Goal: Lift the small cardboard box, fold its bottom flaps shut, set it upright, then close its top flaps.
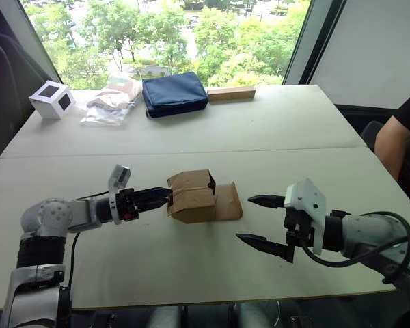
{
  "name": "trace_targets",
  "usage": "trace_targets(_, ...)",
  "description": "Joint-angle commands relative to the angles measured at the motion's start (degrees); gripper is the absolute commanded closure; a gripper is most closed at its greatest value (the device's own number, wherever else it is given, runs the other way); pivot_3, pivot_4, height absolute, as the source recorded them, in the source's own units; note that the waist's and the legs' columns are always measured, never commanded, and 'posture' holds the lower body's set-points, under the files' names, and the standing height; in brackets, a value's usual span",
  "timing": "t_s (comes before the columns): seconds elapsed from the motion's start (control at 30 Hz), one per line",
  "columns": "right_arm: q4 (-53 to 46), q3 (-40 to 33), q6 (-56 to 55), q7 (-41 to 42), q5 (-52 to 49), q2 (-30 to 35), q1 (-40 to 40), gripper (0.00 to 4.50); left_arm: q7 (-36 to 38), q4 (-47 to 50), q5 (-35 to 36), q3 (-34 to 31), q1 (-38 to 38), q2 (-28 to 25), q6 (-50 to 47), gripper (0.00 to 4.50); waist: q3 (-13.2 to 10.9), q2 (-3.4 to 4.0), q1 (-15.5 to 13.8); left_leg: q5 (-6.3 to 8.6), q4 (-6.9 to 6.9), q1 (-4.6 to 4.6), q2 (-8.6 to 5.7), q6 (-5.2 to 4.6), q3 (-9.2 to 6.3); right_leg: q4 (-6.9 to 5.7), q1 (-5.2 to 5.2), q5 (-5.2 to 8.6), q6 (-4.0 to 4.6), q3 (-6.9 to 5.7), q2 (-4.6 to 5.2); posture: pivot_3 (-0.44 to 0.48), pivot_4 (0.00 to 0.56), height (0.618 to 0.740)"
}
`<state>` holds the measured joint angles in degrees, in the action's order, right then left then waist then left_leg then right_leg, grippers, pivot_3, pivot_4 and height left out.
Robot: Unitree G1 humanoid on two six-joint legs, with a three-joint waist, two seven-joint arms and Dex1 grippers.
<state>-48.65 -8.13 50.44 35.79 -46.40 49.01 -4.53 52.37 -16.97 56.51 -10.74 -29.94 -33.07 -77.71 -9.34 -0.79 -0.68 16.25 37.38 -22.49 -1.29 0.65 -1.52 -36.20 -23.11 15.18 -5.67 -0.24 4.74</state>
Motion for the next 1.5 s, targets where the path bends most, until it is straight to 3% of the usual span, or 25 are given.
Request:
trace_targets(0.03, -3.28, -2.01, 0.54, -2.69, -2.05, -0.28, 0.22, 0.07, 3.07, -1.85, -2.22, 1.71, -2.60, -0.39, 2.14, 0.00, 0.00, 0.00, 0.06, 0.00, 0.00, 0.00, 0.00, 0.00, 0.00, 0.00, 0.00, 0.00, 0.00, 0.00, -0.04, 0.000, 0.150, 0.737)
trace_targets(0.23, -4.05, -2.38, 0.84, -4.93, -3.76, -0.14, 0.78, 0.07, 7.96, -6.80, -6.51, 4.63, -4.26, -0.66, 5.97, 0.00, 0.00, 0.00, 0.05, 0.00, -0.01, 0.00, 0.01, -0.01, 0.00, 0.00, -0.01, 0.00, 0.00, 0.00, -0.07, 0.000, 0.150, 0.737)
trace_targets(0.53, -3.98, -2.18, 0.18, -4.86, -3.99, 0.52, 1.49, 0.07, 11.26, -14.90, -10.67, 5.11, -8.41, 3.54, 10.10, 0.00, 0.00, -0.01, -0.02, 0.00, 0.05, -0.02, -0.01, -0.02, 0.00, 0.00, 0.03, 0.00, 0.00, 0.00, -0.09, 0.000, 0.150, 0.737)
trace_targets(0.8, -4.45, -2.03, 0.10, -5.15, -3.98, 0.69, 2.35, 0.07, 13.12, -15.76, -12.50, 5.96, -10.71, 6.01, 10.23, 0.00, -0.01, -0.02, 0.05, 0.00, 0.04, -0.01, 0.00, -0.03, 0.00, -0.02, 0.01, 0.00, -0.01, -0.02, -0.14, 0.000, 0.150, 0.737)
trace_targets(0.9, -4.59, -1.81, 0.10, -5.39, -3.90, 0.50, 2.61, 0.00, 13.00, -16.40, -12.80, 5.44, -11.83, 7.05, 10.16, 0.76, -0.01, -0.03, -0.03, 0.00, 0.06, -0.02, 0.00, -0.03, 0.00, -0.02, 0.02, 0.00, -0.01, -0.03, -0.14, 0.000, 0.150, 0.737)
trace_targets(1.03, -4.68, -1.19, 0.15, -5.82, -3.72, 0.20, 2.47, 0.00, 12.91, -17.76, -13.44, 5.18, -12.98, 8.00, 10.51, 2.30, -0.01, -0.03, 0.02, 0.00, 0.07, -0.02, -0.01, -0.03, 0.01, -0.03, 0.03, 0.00, -0.02, -0.04, -0.14, 0.000, 0.150, 0.737)
trace_targets(1.4, -4.33, 0.83, -0.27, -6.49, -2.26, 0.32, 2.39, 0.00, 13.20, -19.39, -14.71, 4.68, -13.99, 10.23, 11.64, 2.30, -0.01, -0.03, 0.00, 0.00, 0.08, -0.02, -0.01, -0.03, 0.00, -0.03, 0.03, -0.01, -0.03, -0.04, -0.16, 0.000, 0.150, 0.737)
trace_targets(1.5, -4.13, 0.89, -0.66, -6.12, -1.67, 0.19, 2.87, 0.00, 13.17, -19.22, -14.64, 4.37, -14.06, 10.42, 11.50, 3.10, -0.01, -0.03, 0.00, 0.00, 0.08, -0.02, -0.01, -0.03, 0.00, -0.03, 0.03, -0.01, -0.03, -0.04, -0.17, 0.000, 0.150, 0.737)
